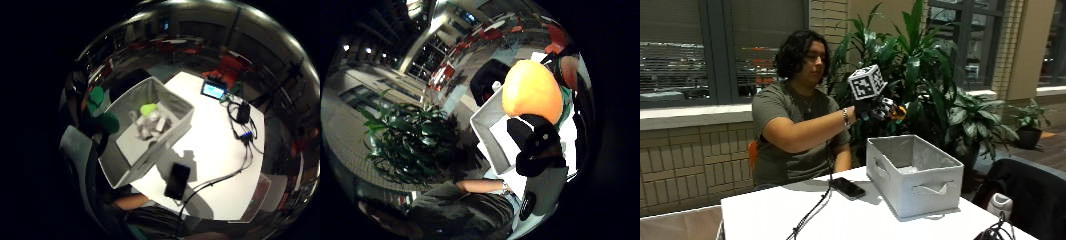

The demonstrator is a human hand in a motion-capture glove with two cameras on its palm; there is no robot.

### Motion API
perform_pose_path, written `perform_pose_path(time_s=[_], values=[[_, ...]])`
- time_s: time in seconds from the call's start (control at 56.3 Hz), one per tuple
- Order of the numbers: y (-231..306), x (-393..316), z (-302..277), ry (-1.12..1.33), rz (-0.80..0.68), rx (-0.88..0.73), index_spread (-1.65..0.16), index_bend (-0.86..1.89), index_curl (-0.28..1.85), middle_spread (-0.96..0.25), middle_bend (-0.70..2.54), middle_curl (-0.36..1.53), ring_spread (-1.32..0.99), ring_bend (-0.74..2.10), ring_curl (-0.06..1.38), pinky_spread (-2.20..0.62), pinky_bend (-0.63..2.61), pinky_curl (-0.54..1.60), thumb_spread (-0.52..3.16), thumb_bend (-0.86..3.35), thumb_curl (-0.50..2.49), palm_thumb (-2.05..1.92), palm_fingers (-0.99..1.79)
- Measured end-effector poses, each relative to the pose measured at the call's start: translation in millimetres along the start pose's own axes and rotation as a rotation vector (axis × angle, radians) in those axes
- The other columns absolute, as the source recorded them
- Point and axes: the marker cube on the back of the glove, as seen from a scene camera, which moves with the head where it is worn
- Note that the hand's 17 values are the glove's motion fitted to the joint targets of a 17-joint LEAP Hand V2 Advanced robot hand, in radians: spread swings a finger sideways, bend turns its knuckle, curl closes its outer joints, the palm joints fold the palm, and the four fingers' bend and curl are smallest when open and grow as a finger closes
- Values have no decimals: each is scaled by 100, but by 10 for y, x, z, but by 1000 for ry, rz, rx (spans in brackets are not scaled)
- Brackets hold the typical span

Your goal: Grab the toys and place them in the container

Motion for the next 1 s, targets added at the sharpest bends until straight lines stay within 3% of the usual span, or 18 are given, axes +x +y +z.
perform_pose_path(time_s=[0.107,0.196,0.302,0.409,0.551,0.747,0.995], values=[[-39,-11,215,134,-1,-91,-31,54,46,-53,163,136,-67,179,106,-54,169,96,140,2,24,31,54],[82,63,226,142,-37,-67,-30,49,47,-53,146,133,-65,176,106,-53,171,96,130,-3,23,23,35],[405,427,76,110,-257,-61,-34,58,48,-49,112,119,-56,157,94,-47,155,84,122,-6,22,12,34],[874,643,-90,-64,-76,-102,-35,57,51,-42,81,104,-46,132,81,-41,139,71,120,-4,22,3,9],[1608,1216,-236,99,-16,-107,-37,63,51,-32,60,90,-38,100,67,-27,119,57,120,-2,23,-1,-7],[2435,1715,-290,132,79,-149,-38,61,50,-24,47,77,-32,78,56,-16,105,47,120,-3,24,-2,-2],[2959,1962,-332,146,160,-151,-38,56,48,-19,41,68,-28,65,49,-10,97,41,121,-3,24,-2,5]])
